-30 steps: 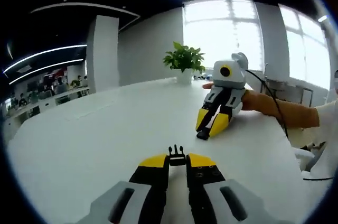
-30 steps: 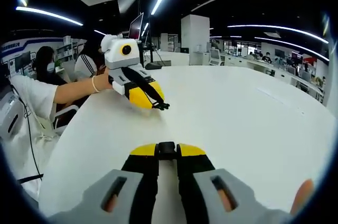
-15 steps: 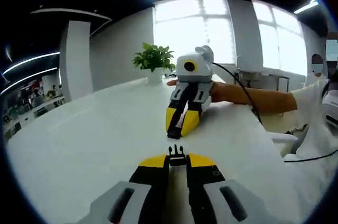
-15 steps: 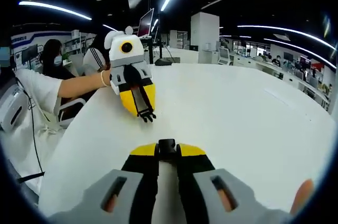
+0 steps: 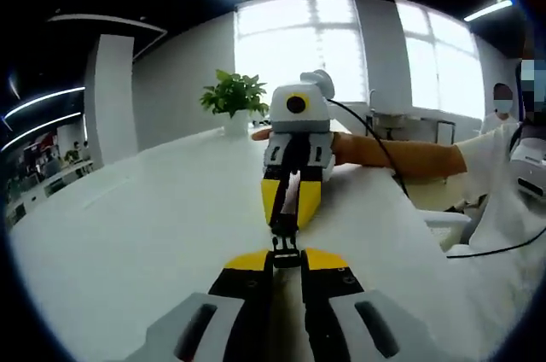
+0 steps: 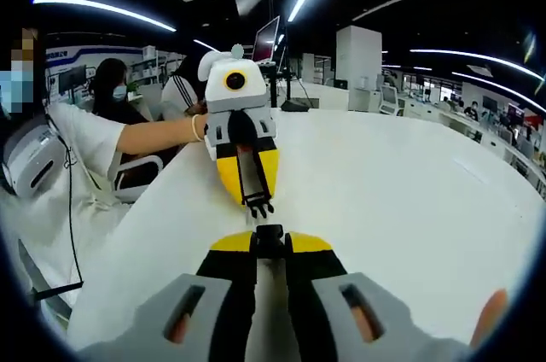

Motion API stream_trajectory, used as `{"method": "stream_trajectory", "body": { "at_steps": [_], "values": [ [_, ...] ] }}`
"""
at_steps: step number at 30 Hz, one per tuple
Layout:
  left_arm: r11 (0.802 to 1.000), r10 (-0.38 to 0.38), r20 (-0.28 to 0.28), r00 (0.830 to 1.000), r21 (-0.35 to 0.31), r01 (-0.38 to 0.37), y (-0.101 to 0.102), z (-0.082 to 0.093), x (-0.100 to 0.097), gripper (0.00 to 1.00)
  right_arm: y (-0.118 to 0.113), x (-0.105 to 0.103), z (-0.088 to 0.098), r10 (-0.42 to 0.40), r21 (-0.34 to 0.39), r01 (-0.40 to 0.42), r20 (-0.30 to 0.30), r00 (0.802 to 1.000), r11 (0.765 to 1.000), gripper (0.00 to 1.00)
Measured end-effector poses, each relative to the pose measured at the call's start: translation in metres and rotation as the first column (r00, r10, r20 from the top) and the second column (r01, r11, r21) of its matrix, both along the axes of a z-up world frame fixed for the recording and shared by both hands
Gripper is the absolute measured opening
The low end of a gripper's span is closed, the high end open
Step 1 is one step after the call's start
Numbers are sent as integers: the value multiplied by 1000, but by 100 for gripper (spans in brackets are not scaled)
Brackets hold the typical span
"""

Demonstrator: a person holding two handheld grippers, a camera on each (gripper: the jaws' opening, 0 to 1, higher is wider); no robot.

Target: Snap the two parts of the plastic buckle together until the buckle closes and remains connected.

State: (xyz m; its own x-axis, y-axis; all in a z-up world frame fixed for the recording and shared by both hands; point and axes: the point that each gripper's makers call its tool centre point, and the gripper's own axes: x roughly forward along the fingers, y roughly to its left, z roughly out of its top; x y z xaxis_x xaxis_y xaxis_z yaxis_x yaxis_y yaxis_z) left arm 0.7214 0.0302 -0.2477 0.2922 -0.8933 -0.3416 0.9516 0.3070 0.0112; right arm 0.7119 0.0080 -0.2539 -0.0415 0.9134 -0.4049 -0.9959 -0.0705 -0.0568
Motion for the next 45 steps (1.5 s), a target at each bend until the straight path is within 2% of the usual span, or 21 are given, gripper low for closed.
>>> {"method": "stream_trajectory", "body": {
  "at_steps": [3,19,27,45],
  "values": [
    [1000,-7,0,1000,-8,7,-1,1,-1,12,1,-1,0,14,0,-14,-2,1000,1000,12],
    [999,-28,-7,1000,39,28,-4,-8,-8,12,2,1,-3,38,-11,-38,-14,999,999,12],
    [999,-36,-4,999,37,36,-6,-9,-12,12,4,-1,-4,51,-6,-51,-20,998,999,12],
    [999,-49,-17,999,16,50,-4,-4,-15,12,1,19,2,58,-17,-58,-19,998,998,13]
  ]
}}
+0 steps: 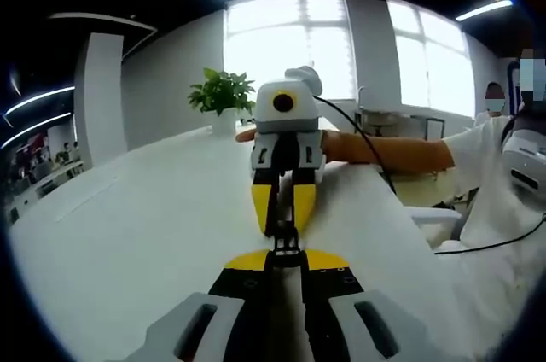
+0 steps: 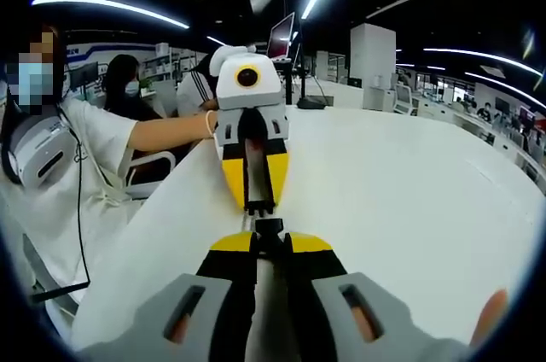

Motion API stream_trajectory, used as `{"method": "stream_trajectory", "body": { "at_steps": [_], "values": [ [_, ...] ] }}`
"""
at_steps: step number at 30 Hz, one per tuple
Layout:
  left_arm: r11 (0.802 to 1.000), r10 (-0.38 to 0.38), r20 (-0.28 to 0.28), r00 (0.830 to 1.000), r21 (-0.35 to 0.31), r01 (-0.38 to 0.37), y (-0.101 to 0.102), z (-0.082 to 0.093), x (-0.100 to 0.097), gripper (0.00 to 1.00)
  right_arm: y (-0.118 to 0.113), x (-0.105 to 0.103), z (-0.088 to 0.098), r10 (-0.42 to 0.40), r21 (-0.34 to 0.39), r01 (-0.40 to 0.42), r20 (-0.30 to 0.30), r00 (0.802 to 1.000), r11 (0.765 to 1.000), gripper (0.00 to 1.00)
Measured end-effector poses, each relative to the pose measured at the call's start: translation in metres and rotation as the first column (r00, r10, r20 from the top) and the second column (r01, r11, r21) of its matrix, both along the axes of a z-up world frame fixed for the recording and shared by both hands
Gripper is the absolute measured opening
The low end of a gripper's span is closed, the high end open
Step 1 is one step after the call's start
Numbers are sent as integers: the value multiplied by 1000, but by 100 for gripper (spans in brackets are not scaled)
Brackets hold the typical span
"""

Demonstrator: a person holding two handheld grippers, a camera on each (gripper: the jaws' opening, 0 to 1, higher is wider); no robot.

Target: Snap the two parts of the plastic buckle together until the buckle closes and remains connected.

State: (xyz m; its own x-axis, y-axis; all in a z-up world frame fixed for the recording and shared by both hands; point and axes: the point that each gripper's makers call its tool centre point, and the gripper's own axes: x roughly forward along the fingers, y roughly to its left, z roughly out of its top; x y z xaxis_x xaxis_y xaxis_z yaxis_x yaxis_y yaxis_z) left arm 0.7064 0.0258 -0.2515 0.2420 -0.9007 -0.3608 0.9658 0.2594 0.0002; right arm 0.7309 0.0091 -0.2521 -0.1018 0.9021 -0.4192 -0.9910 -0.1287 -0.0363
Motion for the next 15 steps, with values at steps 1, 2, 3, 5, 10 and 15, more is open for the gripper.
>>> {"method": "stream_trajectory", "body": {
  "at_steps": [1,2,3,5,10,15],
  "values": [
    [1000,-2,-3,1000,-4,1,0,1,-1,12,0,-1,0,1,0,-1,-3,1000,1000,13],
    [1000,-3,-5,1000,-4,3,0,0,0,12,0,-1,0,2,0,-2,-5,1000,1000,13],
    [1000,-4,-5,1000,-3,4,0,0,0,12,0,-2,0,4,-1,-4,-7,1000,1000,13],
    [1000,-6,-9,1000,12,6,0,-3,0,12,0,-3,0,5,-2,-5,-7,1000,1000,13],
    [1000,-11,-14,1000,21,11,-1,-5,0,12,0,-6,1,14,-4,-14,-23,1000,1000,13],
    [1000,-13,-17,1000,21,14,-1,-5,-1,12,0,-9,0,21,-11,-21,-27,999,1000,13]
  ]
}}
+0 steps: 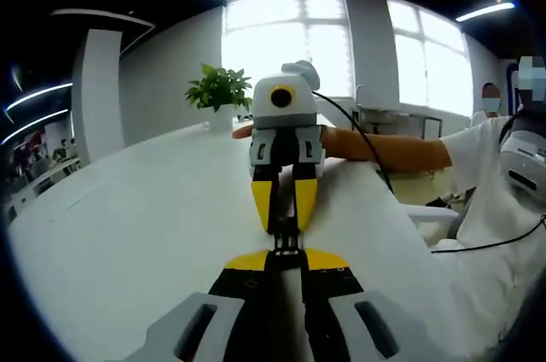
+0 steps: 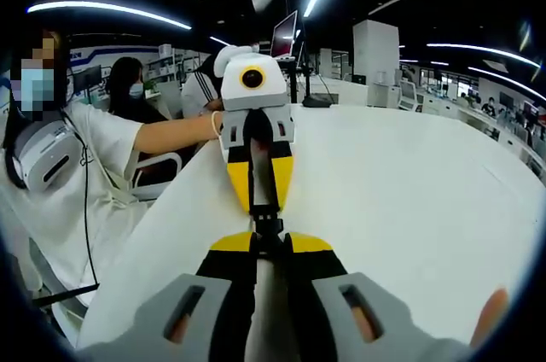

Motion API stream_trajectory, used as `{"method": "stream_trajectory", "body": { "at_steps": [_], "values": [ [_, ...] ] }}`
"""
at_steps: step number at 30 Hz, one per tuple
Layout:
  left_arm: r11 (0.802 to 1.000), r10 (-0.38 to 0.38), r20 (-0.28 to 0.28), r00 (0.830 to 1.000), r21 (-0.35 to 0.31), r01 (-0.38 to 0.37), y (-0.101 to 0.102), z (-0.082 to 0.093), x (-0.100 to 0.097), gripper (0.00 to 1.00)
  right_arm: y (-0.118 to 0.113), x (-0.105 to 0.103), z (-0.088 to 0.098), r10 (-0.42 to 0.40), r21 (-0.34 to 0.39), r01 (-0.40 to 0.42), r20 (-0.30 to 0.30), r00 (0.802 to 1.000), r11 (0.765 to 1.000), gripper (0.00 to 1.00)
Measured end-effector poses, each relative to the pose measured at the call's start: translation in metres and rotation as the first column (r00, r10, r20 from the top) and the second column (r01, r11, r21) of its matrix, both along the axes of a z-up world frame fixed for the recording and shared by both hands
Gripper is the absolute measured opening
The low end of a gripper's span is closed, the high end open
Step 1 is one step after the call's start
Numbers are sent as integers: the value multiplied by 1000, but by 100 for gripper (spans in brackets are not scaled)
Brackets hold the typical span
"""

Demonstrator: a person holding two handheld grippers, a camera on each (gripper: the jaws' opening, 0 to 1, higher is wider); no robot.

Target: Snap the two parts of the plastic buckle together until the buckle closes and remains connected.

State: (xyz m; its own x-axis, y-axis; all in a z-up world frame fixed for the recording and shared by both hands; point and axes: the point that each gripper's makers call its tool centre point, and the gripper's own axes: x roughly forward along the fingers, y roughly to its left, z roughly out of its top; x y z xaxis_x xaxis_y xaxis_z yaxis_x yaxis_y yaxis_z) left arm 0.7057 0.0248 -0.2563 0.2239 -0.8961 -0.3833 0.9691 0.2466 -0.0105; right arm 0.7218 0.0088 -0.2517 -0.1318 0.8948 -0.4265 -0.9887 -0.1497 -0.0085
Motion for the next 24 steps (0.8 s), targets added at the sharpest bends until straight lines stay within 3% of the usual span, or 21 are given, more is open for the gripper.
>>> {"method": "stream_trajectory", "body": {
  "at_steps": [16,20,24],
  "values": [
    [1000,7,-6,1000,2,-7,1,0,0,12,-2,-5,-1,-6,-14,6,14,1000,1000,20],
    [1000,8,-7,1000,2,-8,1,0,-1,12,-5,-4,0,-18,-12,18,-20,1000,1000,21],
    [1000,13,-9,1000,2,-13,1,0,-1,12,-8,2,0,-41,-17,41,-15,999,999,21]
  ]
}}
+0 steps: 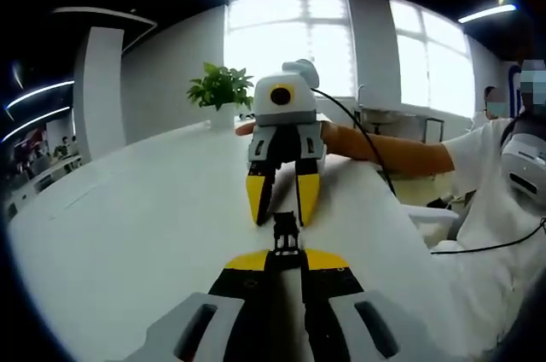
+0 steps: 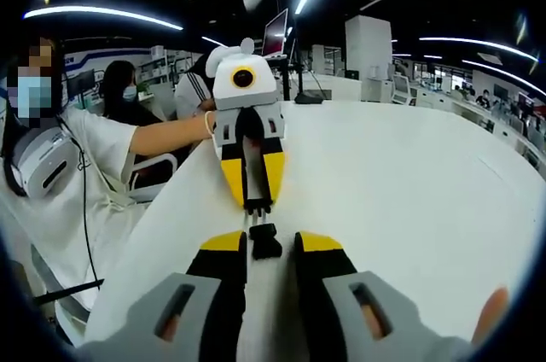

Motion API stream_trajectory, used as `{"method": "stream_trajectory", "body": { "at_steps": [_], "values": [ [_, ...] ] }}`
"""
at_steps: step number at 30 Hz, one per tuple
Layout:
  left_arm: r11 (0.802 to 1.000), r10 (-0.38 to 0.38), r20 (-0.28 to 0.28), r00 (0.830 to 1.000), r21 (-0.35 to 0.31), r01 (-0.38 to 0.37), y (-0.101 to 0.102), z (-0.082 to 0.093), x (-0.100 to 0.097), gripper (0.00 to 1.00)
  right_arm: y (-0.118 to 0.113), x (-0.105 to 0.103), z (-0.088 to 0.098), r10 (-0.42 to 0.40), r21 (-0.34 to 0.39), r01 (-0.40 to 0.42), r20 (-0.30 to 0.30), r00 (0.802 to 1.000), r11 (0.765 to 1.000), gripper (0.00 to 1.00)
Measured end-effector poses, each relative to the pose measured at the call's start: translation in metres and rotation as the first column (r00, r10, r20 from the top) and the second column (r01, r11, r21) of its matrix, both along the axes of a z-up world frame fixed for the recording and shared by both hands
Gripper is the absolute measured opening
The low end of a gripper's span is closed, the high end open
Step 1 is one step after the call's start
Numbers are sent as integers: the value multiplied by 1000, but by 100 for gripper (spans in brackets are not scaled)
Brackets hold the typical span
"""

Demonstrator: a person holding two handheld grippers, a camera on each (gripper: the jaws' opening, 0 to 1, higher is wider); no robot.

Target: Snap the two parts of the plastic buckle together until the buckle closes and remains connected.

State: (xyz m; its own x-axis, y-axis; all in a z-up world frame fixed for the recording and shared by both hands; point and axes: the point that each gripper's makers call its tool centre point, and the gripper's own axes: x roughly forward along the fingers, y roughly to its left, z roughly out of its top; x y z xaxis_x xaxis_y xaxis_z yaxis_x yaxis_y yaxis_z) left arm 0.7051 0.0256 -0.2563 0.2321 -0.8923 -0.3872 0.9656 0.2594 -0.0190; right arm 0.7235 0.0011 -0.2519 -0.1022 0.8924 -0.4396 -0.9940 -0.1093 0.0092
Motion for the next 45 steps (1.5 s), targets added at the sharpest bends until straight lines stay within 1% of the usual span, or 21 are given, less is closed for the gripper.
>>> {"method": "stream_trajectory", "body": {
  "at_steps": [2,5,7,8,9,14,18,21,26,31,35,41,43,45],
  "values": [
    [1000,1,-3,1000,-1,-1,0,0,0,12,-1,-1,0,-1,-1,1,0,1000,1000,21],
    [1000,2,-7,1000,-2,-2,0,0,0,12,-4,1,0,-4,-10,4,25,1000,1000,19],
    [1000,3,-11,1000,-4,-3,0,0,0,12,-4,1,0,-3,-10,3,37,999,1000,16],
    [1000,3,-12,1000,-4,-3,0,0,1,12,-4,1,0,12,-10,-12,50,999,1000,12],
    [1000,4,-13,1000,-4,-4,1,0,1,12,-4,0,0,14,-11,-14,45,999,1000,12],
    [1000,0,-19,1000,-6,0,0,0,-1,12,-3,-3,2,35,-14,-34,68,997,999,12],
    [1000,-12,-25,1000,-6,12,0,0,-4,12,-3,-4,5,36,1,-36,74,997,999,12],
    [1000,-22,-27,999,-5,22,0,1,-7,12,-2,-7,6,31,8,-32,72,997,999,12],
    [1000,-10,20,1000,-7,10,0,2,-1,13,-2,-9,2,25,-7,-24,73,997,1000,12],
    [1000,-4,30,1000,-11,4,0,3,0,13,-1,-7,3,13,-3,-13,71,997,1000,12],
    [1000,-3,28,1000,-8,4,1,2,0,13,0,-11,1,13,-4,-13,69,998,1000,12],
    [1000,3,13,1000,1,-3,2,0,0,12,1,-9,0,-7,-3,7,76,997,1000,12],
    [1000,2,4,1000,0,-2,2,0,0,12,2,-10,-3,-9,-8,9,69,998,1000,12],
    [1000,0,-3,1000,-2,0,2,0,0,12,4,-11,-1,-3,0,3,63,998,1000,12]
  ]
}}
